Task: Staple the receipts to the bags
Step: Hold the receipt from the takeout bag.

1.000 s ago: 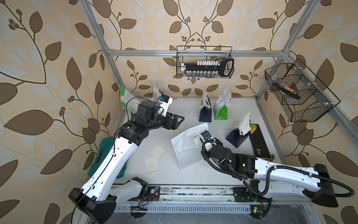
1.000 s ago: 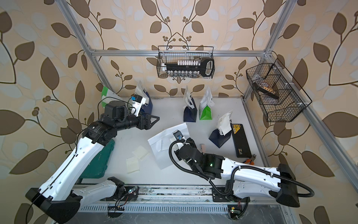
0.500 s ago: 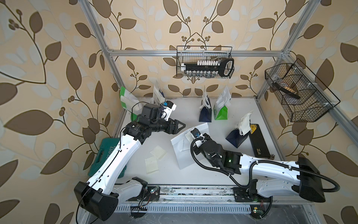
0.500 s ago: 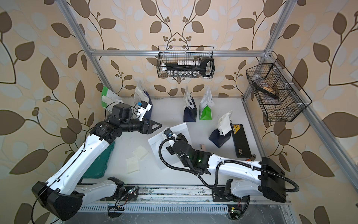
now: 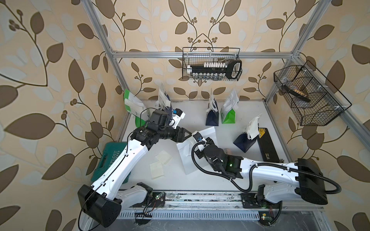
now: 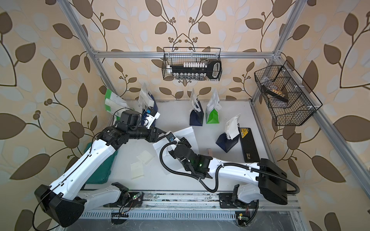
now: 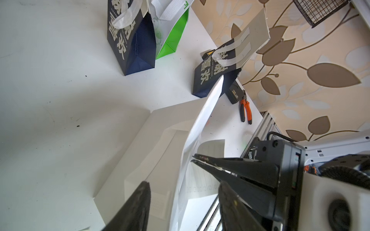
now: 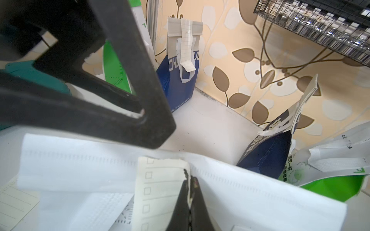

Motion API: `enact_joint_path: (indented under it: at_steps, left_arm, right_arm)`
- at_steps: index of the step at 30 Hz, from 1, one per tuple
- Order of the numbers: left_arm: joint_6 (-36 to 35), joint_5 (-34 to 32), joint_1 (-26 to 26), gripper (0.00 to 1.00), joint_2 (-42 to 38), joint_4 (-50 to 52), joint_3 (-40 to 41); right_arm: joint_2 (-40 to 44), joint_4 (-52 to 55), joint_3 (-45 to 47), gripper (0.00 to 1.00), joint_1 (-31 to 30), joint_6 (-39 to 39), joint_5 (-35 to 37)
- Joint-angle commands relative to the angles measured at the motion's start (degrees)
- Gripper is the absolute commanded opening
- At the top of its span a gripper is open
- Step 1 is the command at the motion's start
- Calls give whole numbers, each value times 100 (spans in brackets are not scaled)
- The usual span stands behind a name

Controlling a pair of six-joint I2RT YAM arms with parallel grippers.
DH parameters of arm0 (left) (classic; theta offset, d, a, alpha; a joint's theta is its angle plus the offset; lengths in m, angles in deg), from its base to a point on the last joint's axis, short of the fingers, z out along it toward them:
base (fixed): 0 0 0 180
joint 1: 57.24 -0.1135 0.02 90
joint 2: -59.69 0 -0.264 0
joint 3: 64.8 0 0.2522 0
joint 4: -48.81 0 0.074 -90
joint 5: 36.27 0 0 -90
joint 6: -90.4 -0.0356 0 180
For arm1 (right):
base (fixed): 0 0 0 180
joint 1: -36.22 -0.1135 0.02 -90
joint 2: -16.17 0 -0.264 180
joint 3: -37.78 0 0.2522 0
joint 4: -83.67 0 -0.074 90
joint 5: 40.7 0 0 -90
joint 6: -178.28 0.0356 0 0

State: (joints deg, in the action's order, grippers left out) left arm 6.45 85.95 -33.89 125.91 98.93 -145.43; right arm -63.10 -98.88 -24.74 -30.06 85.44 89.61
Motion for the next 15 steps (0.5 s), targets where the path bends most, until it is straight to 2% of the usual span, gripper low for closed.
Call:
enact_joint_path:
  at_steps: [1,7,15]
  left_arm:
    - [-181,-183,72,55,58,143,-66]
    - [-210,-220,104,55,145,139,-63]
    - [-296,-261,175,47,181,178,-80]
  right_arm:
    - [-70,-229,-139,0,23,36,195]
    - [-113,-290,-122,0,29,69,192]
    - [-190,-254,-180,0,59,107,117]
